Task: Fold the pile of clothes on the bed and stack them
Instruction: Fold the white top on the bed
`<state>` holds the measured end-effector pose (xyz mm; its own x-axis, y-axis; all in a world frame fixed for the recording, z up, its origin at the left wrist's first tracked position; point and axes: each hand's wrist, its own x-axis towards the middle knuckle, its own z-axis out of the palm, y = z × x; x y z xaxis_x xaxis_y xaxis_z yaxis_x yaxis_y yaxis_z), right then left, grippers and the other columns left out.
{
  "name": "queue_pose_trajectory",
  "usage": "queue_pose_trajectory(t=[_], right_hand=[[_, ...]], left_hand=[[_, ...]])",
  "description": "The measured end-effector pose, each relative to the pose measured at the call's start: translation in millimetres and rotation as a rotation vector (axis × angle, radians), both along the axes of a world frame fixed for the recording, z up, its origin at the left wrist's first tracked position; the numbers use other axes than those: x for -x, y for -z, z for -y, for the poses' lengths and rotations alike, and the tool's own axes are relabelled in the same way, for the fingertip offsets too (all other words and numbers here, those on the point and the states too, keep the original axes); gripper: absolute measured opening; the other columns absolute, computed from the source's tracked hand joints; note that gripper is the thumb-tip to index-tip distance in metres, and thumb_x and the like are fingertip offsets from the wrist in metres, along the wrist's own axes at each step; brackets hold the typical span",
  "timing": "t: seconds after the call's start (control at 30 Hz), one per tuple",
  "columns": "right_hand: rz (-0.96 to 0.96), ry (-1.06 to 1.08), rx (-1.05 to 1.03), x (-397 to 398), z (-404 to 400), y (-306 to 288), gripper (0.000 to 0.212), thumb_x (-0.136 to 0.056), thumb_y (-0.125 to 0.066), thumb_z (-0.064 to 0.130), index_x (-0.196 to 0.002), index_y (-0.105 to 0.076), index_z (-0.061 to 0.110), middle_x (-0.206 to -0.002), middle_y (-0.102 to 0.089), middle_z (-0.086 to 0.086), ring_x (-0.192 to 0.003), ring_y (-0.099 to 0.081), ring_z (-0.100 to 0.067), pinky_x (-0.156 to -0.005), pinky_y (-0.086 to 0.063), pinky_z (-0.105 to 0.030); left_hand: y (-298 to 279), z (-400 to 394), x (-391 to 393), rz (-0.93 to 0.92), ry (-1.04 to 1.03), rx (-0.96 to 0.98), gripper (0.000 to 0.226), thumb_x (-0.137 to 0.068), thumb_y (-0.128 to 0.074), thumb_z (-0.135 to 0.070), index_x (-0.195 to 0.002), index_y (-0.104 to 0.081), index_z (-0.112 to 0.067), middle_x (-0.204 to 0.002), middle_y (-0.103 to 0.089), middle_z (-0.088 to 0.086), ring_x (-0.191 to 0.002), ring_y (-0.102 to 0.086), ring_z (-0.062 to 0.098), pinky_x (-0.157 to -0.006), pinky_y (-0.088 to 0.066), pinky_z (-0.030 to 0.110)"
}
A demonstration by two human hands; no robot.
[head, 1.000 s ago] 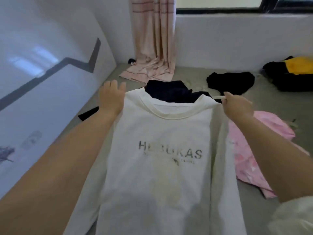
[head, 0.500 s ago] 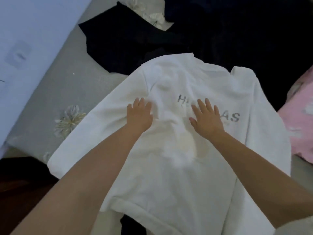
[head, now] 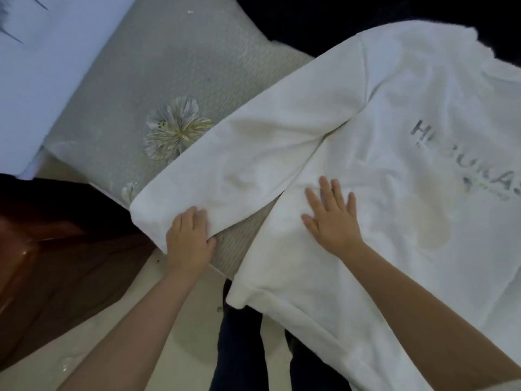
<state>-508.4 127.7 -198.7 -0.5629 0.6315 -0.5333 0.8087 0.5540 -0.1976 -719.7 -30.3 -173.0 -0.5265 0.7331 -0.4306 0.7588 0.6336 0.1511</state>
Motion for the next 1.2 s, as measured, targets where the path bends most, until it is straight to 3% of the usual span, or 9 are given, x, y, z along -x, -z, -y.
queue_pose_trajectory(t=[0.07, 0.17, 0.33, 0.47, 0.57, 0.83, 1.03, 1.1, 1.2], right_hand=[[0.048, 0.058, -0.003, 7, 7, 0, 0.059, -0.097, -0.028, 0.043, -0.148, -0.006, 0.025, -0.156, 0.012, -0.004, -0.143, 0.013, -0.023, -0.113, 0.005, -0.047], [0.080, 0.106, -0.008, 16, 10, -9, 0.058, -0.096, -0.034, 0.038, -0.148, -0.012, 0.022, -0.156, 0.008, -0.005, -0.143, 0.008, -0.024, -0.113, -0.003, -0.049], [0.165, 0.149, 0.043, 36, 9, -29, 0.057, -0.094, -0.042, 0.031, -0.144, -0.019, 0.017, -0.155, 0.001, -0.007, -0.143, 0.000, -0.027, -0.108, -0.020, -0.050], [0.174, 0.257, 0.225, 50, 2, -49, 0.059, -0.096, -0.042, 0.029, -0.147, -0.016, 0.014, -0.156, 0.000, -0.009, -0.143, -0.002, -0.026, -0.113, -0.015, -0.039], [0.088, 0.318, 0.179, 45, -8, -73, 0.057, -0.097, -0.042, 0.026, -0.146, -0.017, 0.012, -0.155, -0.003, -0.013, -0.144, -0.004, -0.025, -0.113, -0.008, -0.032], [-0.087, 0.793, -0.145, -66, -13, -171, 0.050, -0.091, -0.054, 0.017, -0.138, -0.039, 0.006, -0.151, -0.024, -0.012, -0.132, -0.037, -0.031, -0.098, -0.035, -0.039], [-0.133, 0.972, -0.238, -139, -3, -185, 0.047, -0.093, -0.050, 0.012, -0.137, -0.038, 0.001, -0.149, -0.027, -0.016, -0.139, -0.026, -0.027, -0.108, -0.025, -0.036], [-0.155, 1.025, -0.249, -159, 0, -175, 0.046, -0.094, -0.049, 0.011, -0.138, -0.038, 0.002, -0.149, -0.028, -0.015, -0.139, -0.025, -0.026, -0.109, -0.021, -0.032], [-0.140, 1.145, -0.204, -185, 9, -152, 0.047, -0.094, -0.047, 0.011, -0.138, -0.035, 0.000, -0.148, -0.031, -0.017, -0.138, -0.028, -0.027, -0.107, -0.015, -0.025]], left_hand=[[-6, 12, 24, 0.001, -0.028, -0.003, 0.041, -0.068, -0.070, 0.001, -0.108, -0.061, 0.003, -0.099, -0.056, 0.028, -0.089, -0.056, 0.042, -0.063, -0.046, 0.042], [-7, 29, 69, 0.018, -0.299, 0.040, 0.033, -0.087, -0.052, -0.008, -0.120, -0.056, -0.007, -0.110, -0.049, 0.025, -0.094, -0.052, 0.039, -0.065, -0.035, 0.035], [-35, 42, 113, 0.217, -0.542, -0.281, 0.018, -0.086, -0.046, 0.004, -0.084, -0.059, -0.008, -0.080, -0.054, 0.014, -0.080, -0.050, 0.024, -0.058, -0.024, 0.025], [-70, 11, 132, 0.137, -0.490, -0.482, 0.023, -0.085, -0.050, 0.004, -0.105, -0.061, 0.005, -0.106, -0.056, 0.024, -0.102, -0.051, 0.033, -0.082, -0.032, 0.023], [-105, -40, 140, 0.130, -0.449, -0.604, 0.032, -0.085, -0.048, 0.005, -0.116, -0.054, 0.009, -0.123, -0.048, 0.023, -0.115, -0.045, 0.032, -0.093, -0.023, 0.013], [-202, -222, 33, 0.365, 0.240, -0.837, 0.038, -0.072, -0.045, 0.012, -0.108, -0.058, 0.013, -0.123, -0.048, 0.024, -0.115, -0.047, 0.033, -0.089, -0.028, 0.013], [-177, -238, -144, 0.586, 1.268, -0.362, 0.057, -0.079, -0.044, 0.006, -0.134, -0.046, -0.010, -0.153, -0.021, 0.002, -0.140, -0.018, 0.025, -0.109, -0.019, 0.026], [-146, -229, -167, 0.481, 1.321, -0.195, 0.064, -0.083, -0.043, 0.002, -0.143, -0.031, -0.019, -0.156, -0.007, -0.002, -0.142, -0.009, 0.023, -0.111, -0.015, 0.030], [-104, -218, -163, 0.115, 1.103, -0.064, 0.056, -0.089, -0.043, -0.012, -0.142, -0.028, -0.018, -0.156, -0.004, 0.003, -0.143, -0.001, 0.025, -0.114, -0.006, 0.042]])
